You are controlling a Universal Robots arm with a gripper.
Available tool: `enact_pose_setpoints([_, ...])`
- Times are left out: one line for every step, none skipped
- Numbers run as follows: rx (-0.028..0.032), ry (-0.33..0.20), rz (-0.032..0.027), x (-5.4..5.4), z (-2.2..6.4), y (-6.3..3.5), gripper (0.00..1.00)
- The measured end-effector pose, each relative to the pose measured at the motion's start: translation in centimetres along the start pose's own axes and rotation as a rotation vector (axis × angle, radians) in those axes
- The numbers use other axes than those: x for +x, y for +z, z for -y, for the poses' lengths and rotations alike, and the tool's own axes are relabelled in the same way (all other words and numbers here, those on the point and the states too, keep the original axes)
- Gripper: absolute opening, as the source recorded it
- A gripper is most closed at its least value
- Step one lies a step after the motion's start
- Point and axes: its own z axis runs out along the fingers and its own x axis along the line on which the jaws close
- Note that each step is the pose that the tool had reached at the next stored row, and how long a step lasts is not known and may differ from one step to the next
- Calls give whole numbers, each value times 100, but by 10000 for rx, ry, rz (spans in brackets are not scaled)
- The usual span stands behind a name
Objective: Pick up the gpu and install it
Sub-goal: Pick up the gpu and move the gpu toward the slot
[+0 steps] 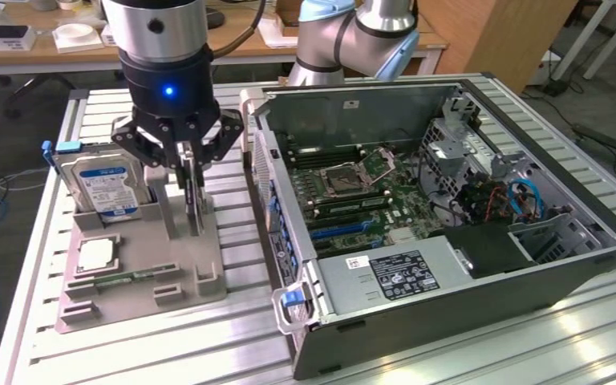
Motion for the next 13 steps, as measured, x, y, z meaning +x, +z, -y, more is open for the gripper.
enact_pose_setpoints([-1, 0, 0, 0, 0, -2, 26])
enact_pose_setpoints([0, 0, 0, 0, 0, -4, 26])
enact_pose_setpoints([0, 0, 0, 0, 0, -6, 26])
enact_pose_setpoints([0, -1, 0, 0, 0, -9, 26])
enact_pose_setpoints([1, -1, -1, 0, -1, -13, 26])
enact_pose_setpoints([0, -1, 0, 0, -1, -15, 26])
enact_pose_setpoints([0, -1, -1, 0, -1, -19, 26])
enact_pose_setpoints([0, -2, 0, 0, -1, -23, 26])
enact_pose_setpoints([0, -3, 0, 0, -1, -25, 26])
enact_pose_setpoints([-1, -3, 0, 0, -1, -29, 26])
enact_pose_setpoints([0, -4, 0, 0, -2, -32, 26])
enact_pose_setpoints([0, -4, 0, 0, -2, -35, 26])
enact_pose_setpoints([-1, -4, 1, 0, -2, -37, 26])
